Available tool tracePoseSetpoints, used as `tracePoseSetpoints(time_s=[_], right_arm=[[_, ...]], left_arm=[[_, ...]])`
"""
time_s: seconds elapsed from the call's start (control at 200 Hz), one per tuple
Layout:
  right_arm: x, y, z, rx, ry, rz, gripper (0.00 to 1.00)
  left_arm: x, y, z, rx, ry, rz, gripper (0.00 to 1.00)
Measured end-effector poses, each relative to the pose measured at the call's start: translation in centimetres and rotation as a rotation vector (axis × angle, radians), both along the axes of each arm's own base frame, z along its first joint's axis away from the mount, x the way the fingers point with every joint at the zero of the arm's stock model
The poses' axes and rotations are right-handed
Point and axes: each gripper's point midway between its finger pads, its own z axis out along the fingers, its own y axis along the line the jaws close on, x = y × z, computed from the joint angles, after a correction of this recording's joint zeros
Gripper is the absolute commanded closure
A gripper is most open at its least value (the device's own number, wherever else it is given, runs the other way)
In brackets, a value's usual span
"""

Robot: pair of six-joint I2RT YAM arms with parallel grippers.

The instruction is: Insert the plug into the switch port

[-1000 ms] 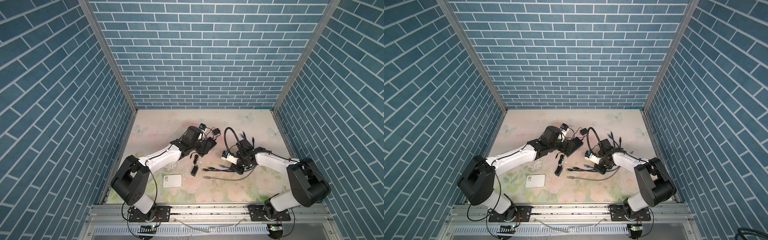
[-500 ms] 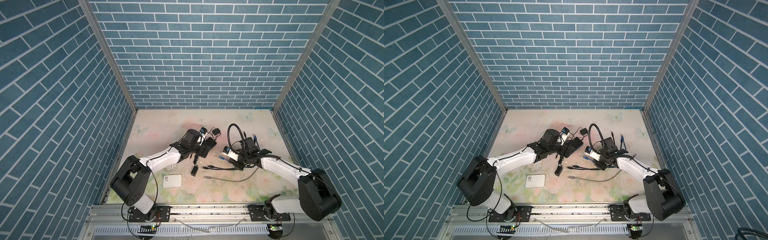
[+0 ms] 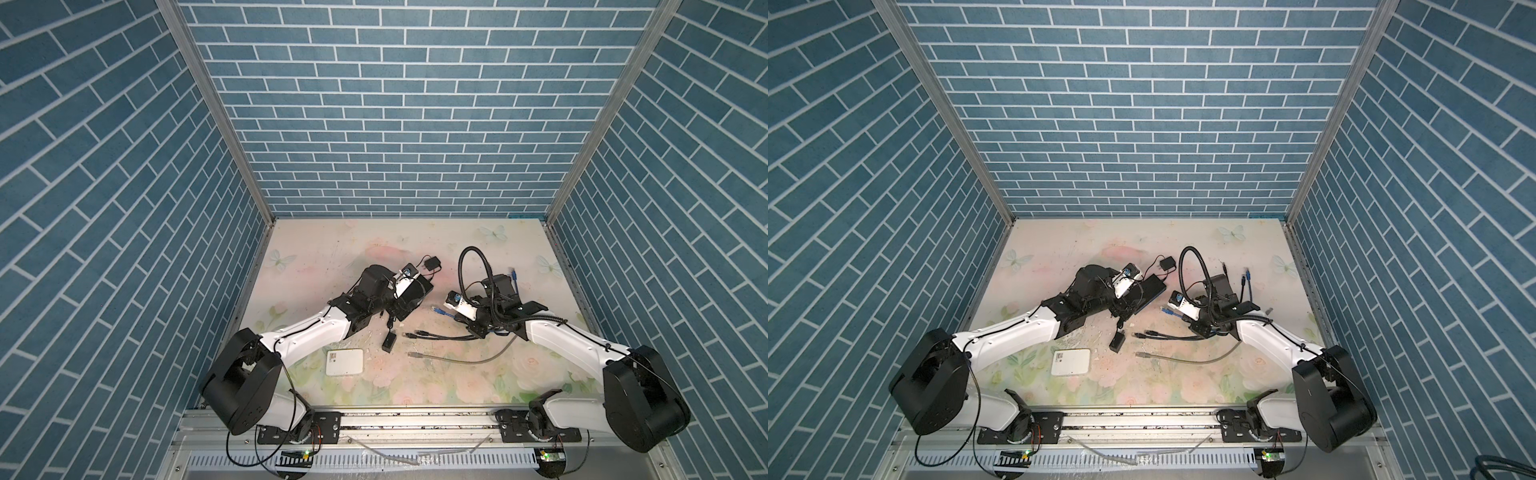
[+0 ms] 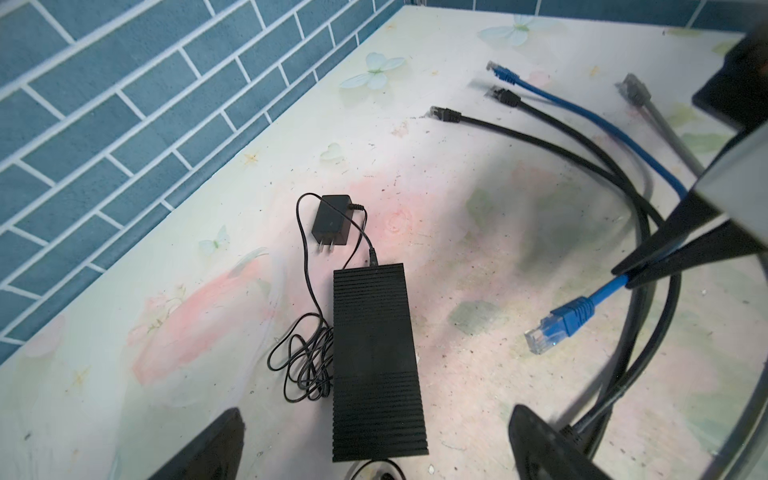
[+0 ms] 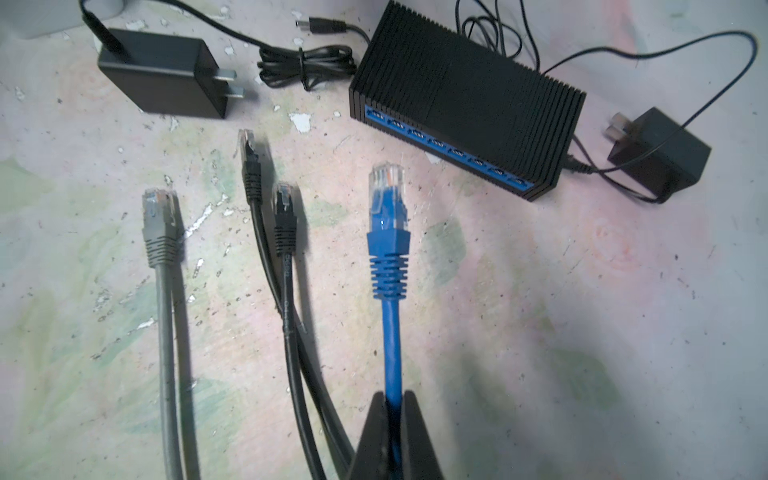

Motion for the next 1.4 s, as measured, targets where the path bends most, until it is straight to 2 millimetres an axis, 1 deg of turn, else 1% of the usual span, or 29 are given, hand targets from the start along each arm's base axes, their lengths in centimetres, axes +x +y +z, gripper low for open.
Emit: tracePoseSetpoints(time_s=[0.125,0.305,0.475,0.605,0.845,0.97,1.02,1.045,1.205,1.32,1.4], right_arm=[[0.0,0.4,0.3,0.022,-0.007,0.012,1.00],[0.1,0.7,0.6,0.037,-0.012,0.021,1.00],[0.2,0.8,0.8,0.052,-0.018,0.026,1.00],[0.2,1.0,1.0,0.065,-0.019,0.032,1.00],[0.0,1.3,1.3,0.091,-0.017,0.048,1.00],[-0.1,1.4,1.4,0.100,-0.011,0.052,1.00],[-0.1,1.4,1.4,0.104,-0.009,0.052,1.00],[-0.1,1.4,1.4,0.106,-0.008,0.053,1.00],[-0.2,1.4,1.6,0.118,-0.004,0.058,1.00],[-0.2,1.5,1.9,0.127,-0.008,0.062,1.00],[-0.3,1.5,2.0,0.131,-0.008,0.064,1.00]], left_arm=[[0.1,-0.2,0.0,0.030,-0.022,-0.021,0.03],[-0.2,-0.9,0.5,0.017,-0.062,-0.077,0.03],[-1.1,-1.5,0.4,0.023,-0.104,-0.147,0.03],[-1.7,-2.1,0.5,0.040,-0.132,-0.212,0.06],[-3.2,-3.4,1.4,0.060,-0.208,-0.328,0.09],[-4.2,-4.2,1.2,0.108,-0.256,-0.398,0.17],[-4.6,-4.5,1.1,0.127,-0.276,-0.425,0.18],[-4.7,-4.6,1.1,0.138,-0.287,-0.439,0.20],[-5.1,-4.9,0.8,0.174,-0.327,-0.481,0.31],[-5.1,-5.0,0.5,0.191,-0.338,-0.498,0.32],[-5.2,-5.1,-0.1,0.205,-0.335,-0.513,0.35]])
